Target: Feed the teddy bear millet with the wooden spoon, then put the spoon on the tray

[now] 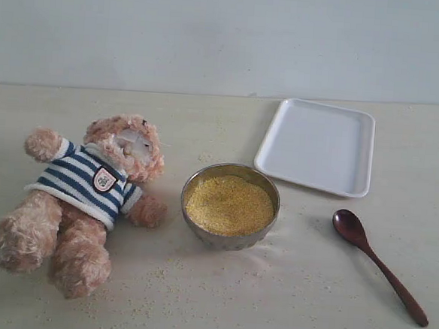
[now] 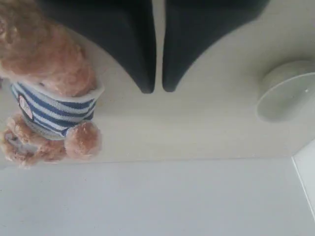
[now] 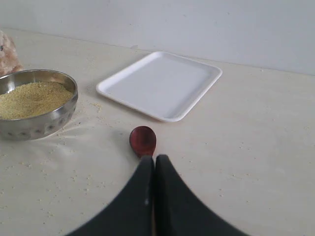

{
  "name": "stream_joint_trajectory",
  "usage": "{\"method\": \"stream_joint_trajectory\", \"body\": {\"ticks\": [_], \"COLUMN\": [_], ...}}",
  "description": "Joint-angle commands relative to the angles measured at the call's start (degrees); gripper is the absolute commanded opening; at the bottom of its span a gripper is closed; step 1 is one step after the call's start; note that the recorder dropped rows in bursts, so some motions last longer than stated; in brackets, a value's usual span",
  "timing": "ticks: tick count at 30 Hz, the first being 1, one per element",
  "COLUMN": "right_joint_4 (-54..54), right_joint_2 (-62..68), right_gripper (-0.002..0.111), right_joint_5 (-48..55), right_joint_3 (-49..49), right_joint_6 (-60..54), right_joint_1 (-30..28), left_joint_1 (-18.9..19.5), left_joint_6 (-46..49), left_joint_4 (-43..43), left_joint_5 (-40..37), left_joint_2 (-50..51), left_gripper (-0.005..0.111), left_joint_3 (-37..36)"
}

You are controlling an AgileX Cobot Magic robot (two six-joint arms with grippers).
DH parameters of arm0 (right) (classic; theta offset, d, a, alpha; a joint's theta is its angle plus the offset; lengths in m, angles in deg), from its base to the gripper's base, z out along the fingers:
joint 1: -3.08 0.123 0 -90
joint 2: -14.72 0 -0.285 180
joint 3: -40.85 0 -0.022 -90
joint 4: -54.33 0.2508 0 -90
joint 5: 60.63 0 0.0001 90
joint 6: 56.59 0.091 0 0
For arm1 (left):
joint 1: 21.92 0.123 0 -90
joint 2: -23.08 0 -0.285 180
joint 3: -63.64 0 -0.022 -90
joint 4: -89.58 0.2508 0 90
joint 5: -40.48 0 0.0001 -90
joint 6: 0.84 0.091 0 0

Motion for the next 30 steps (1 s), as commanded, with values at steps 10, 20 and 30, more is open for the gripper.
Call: {"method": "stream_joint_trajectory", "body": {"ticks": [10,20,30], "right_joint_4": [-0.39,-0.39,-0.39], "right_joint_2": [-0.22,-0.22,-0.22], "right_gripper": [0.0,0.0,0.0], "right_joint_5": [-0.29,-0.29,-0.81], "right_joint_3": [0.02,0.02,0.02], "right_joint_6": [-0.06,-0.06,0.02], "right_joint_1": [-0.17,-0.17,-0.17], "left_joint_1": [-0.16,-0.16,-0.16], "left_joint_6": [0.45,-26.36,-43.6], "left_joint_4": [2.15,-4.17,-4.27], "left_joint_5": [18.43,20.76,9.6], "left_joint_2": [-0.1,-0.1,-0.1], "left_gripper": [0.005,0.005,0.005], "left_joint_3": [0.14,0.14,5.85]}}
